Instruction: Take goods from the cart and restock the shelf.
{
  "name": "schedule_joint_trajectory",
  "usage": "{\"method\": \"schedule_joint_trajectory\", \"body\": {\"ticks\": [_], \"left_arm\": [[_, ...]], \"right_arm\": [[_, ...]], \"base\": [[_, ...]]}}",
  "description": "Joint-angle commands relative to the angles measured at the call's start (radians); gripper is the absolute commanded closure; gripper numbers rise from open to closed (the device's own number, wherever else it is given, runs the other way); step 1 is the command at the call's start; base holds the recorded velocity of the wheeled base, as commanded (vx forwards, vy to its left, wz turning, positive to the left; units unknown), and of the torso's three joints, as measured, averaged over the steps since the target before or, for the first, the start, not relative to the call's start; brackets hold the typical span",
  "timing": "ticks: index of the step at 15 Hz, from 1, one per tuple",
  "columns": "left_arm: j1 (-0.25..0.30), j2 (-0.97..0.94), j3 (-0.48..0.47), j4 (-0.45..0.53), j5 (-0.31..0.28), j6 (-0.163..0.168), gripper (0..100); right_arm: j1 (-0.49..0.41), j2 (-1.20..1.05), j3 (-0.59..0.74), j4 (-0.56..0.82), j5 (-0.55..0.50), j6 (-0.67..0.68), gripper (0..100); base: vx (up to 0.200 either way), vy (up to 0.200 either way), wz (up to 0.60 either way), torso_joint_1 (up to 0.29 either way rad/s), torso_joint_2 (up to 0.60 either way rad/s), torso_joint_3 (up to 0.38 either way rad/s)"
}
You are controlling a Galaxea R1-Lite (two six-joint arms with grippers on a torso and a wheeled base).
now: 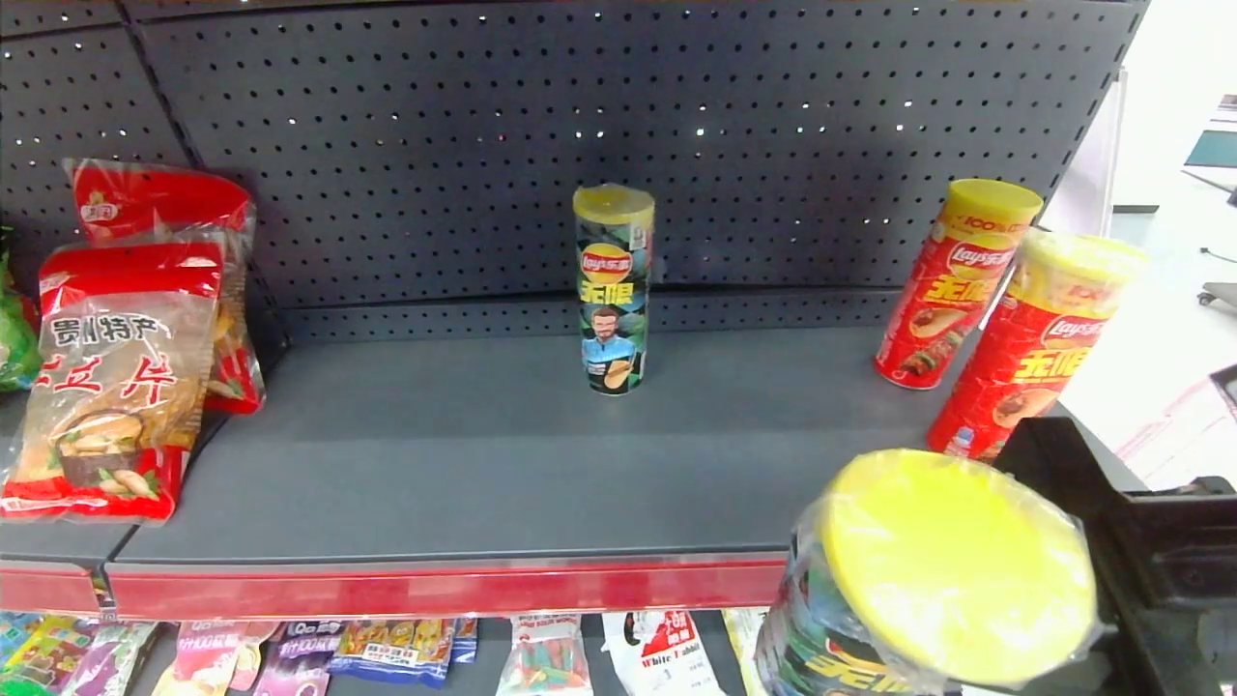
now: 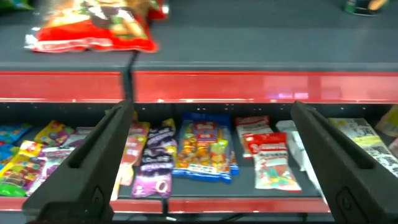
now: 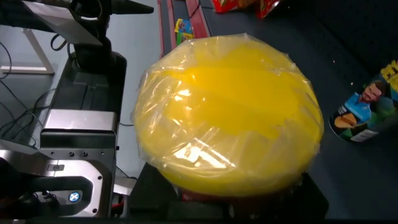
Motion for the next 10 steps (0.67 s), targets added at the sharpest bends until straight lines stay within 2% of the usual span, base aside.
{"method": "schedule_joint_trajectory", "body": {"ticks": [1,10], "left_arm": [[0.0,0.0,0.0,0.0,0.0,-0.001,0],[0.0,0.0,0.0,0.0,0.0,-0.001,0]], "right_arm": [[0.001,-0.002,0.003,0.0,0.0,-0.001,100],[0.001,-0.003,0.017,-0.002,0.002,-0.001,100]], "base": [[0.0,0.0,0.0,0.0,0.0,0.0],[0.0,0.0,0.0,0.0,0.0,0.0]]}}
